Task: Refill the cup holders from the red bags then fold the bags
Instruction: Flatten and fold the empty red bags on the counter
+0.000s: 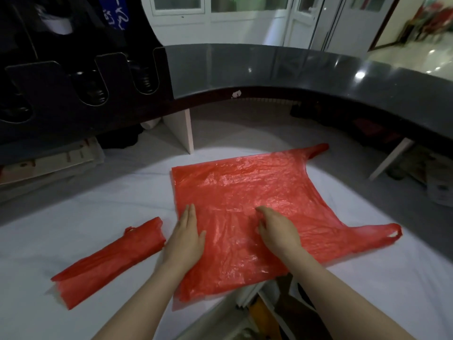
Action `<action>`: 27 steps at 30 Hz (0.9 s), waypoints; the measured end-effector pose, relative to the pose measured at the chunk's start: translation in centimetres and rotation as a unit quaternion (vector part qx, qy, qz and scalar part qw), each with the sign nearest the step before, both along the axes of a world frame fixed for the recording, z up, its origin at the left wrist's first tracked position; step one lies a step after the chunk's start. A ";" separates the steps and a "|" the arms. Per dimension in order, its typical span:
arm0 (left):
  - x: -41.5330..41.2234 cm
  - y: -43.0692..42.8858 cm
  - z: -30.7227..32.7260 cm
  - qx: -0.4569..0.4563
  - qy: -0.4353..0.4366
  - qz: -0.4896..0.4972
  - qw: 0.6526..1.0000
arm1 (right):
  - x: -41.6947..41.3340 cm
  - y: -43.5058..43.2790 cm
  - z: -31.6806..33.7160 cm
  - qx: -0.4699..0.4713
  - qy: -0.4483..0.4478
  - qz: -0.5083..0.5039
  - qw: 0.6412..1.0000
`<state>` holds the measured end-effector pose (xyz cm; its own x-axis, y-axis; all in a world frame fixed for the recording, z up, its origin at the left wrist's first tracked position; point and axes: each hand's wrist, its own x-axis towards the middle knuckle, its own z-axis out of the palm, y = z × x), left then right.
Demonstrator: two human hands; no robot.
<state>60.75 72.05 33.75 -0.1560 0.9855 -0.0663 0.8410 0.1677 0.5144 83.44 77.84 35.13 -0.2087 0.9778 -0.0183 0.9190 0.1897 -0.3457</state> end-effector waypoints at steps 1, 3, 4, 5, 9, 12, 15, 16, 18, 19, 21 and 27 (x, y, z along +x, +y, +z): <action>0.0 -0.1 -0.4 -0.015 0.014 0.000 1.000 | 0.2 0.1 -0.3 -0.002 -0.013 0.006 1.000; -0.3 -0.5 -1.4 -0.030 0.090 -0.021 0.995 | 0.7 0.1 -1.4 -0.027 -0.045 0.034 0.998; -0.5 -0.6 -1.9 -0.030 0.133 -0.029 0.990 | 1.1 0.2 -1.9 -0.046 -0.059 0.043 0.996; -0.9 -0.5 -2.2 -0.030 0.161 -0.030 0.986 | 1.5 0.3 -2.4 -0.060 -0.071 0.049 0.994; -1.7 -0.1 -2.6 -0.062 0.182 -0.042 0.980 | 3.8 0.7 -3.4 -0.070 -0.118 0.051 0.989; -1.7 -0.2 -2.1 -0.070 0.179 -0.040 0.980 | 4.6 1.0 -2.7 -0.083 -0.114 0.021 0.990; -1.3 -1.1 -1.2 -0.013 0.154 -0.023 0.988 | 4.4 -0.1 -1.7 -0.035 -0.098 0.021 0.994; -1.0 -1.6 -0.8 0.011 0.144 -0.029 0.989 | 4.3 -0.7 -1.3 -0.012 -0.090 0.033 0.995; -0.5 -2.9 -0.5 0.029 0.120 -0.056 0.991 | 4.5 -2.2 -1.0 0.008 -0.069 0.054 0.996; -0.3 -3.6 -0.5 0.025 0.107 -0.067 0.992 | 4.6 -3.0 -0.9 0.009 -0.058 0.058 0.997; 0.1 -4.9 -0.7 0.018 0.083 -0.077 0.993 | 4.9 -4.4 -0.9 0.009 -0.041 0.059 0.997; 1.3 -8.2 -1.3 0.016 0.073 -0.112 0.991 | 6.2 -7.1 -0.6 0.000 -0.077 0.199 0.977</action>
